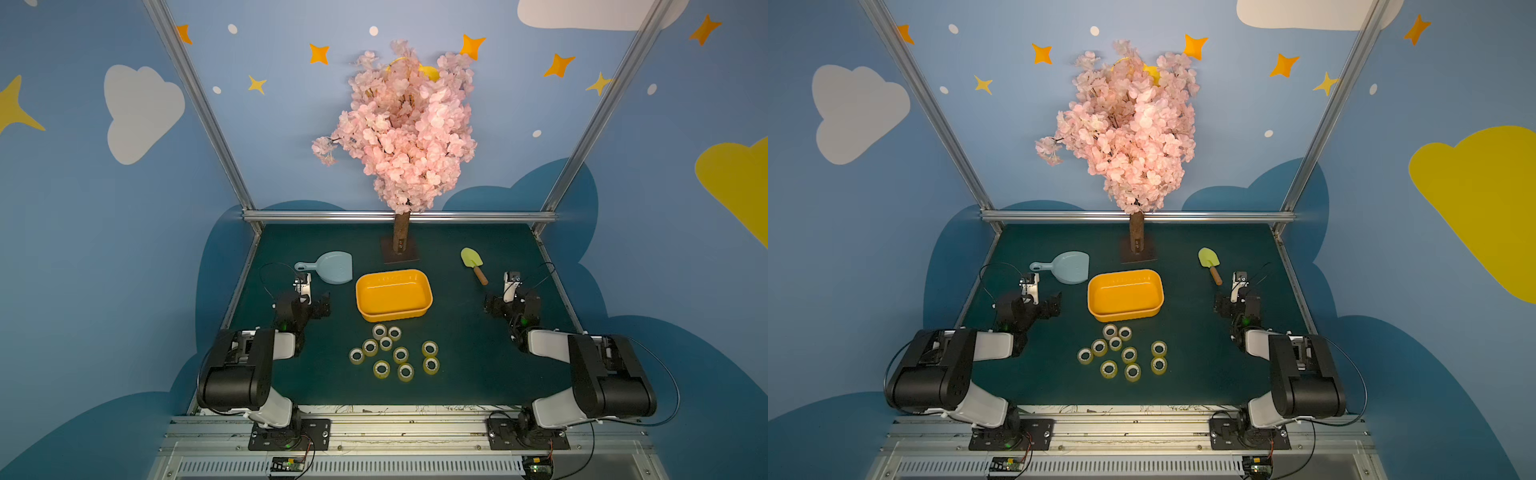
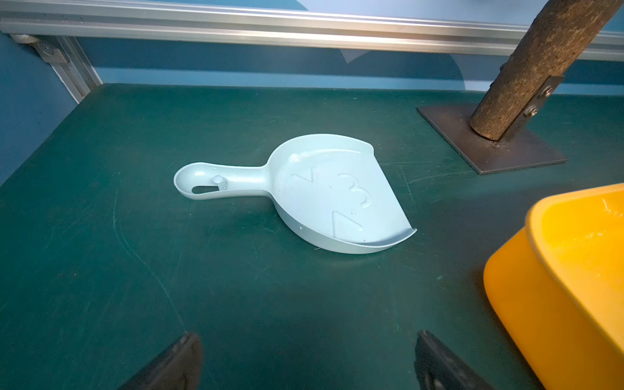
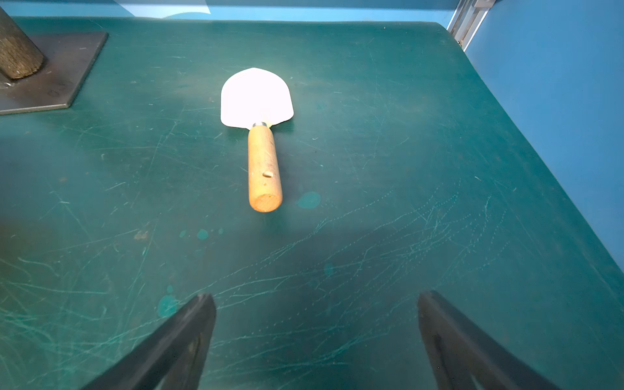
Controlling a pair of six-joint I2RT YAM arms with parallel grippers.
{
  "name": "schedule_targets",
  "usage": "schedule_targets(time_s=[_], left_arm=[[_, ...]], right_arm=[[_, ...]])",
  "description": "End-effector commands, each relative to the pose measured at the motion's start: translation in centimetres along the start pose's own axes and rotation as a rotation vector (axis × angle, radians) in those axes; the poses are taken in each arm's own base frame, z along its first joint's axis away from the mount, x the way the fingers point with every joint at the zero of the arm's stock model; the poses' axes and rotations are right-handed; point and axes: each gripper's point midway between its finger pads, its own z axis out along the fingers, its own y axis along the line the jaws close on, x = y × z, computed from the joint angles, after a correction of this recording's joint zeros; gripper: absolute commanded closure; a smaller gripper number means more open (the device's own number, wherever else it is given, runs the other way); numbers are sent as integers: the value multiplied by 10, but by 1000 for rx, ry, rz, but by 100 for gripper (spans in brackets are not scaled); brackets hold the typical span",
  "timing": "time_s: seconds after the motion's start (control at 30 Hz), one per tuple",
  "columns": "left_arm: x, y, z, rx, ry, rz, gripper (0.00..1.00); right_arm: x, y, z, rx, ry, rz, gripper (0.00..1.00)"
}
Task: Put the transparent tape into the storage box
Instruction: Pick up the tape at the center of the board.
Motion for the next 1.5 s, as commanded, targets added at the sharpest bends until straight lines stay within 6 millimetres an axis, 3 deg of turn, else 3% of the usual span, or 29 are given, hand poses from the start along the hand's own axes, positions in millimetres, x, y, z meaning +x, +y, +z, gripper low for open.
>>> schedule_targets(time_s=[0.0,0.67,0.77,0.9,1.07,1.17,1.27,1.3,1.47], left_arm=[[-11,-1,0,7,-26,10,0],[-11,0,0,17,-25,-2,0],[-23,3,-3,-9,-62,0,0],[-44,19,-26,-144,38,-89,0],[-55,33,-74,-279,78,-302,0],[-53,27,-102,-278,103,-419,0],[-44,15,-124,-240,144,-532,0],[-41,9,-128,-218,158,-547,0],[-22,-14,-143,-130,262,-591,0]], right_arm=[[-15,0,-2,-5,-32,4,2],[-15,-1,-2,-3,-34,6,1],[-20,2,-6,-11,-45,-2,2],[-33,-3,-29,58,-59,3,1],[-44,-14,-70,108,23,135,2],[-48,-12,-89,88,78,231,5],[-42,4,-104,-3,156,237,7],[-48,8,-111,-28,168,261,7],[-32,37,-137,-167,305,379,10]])
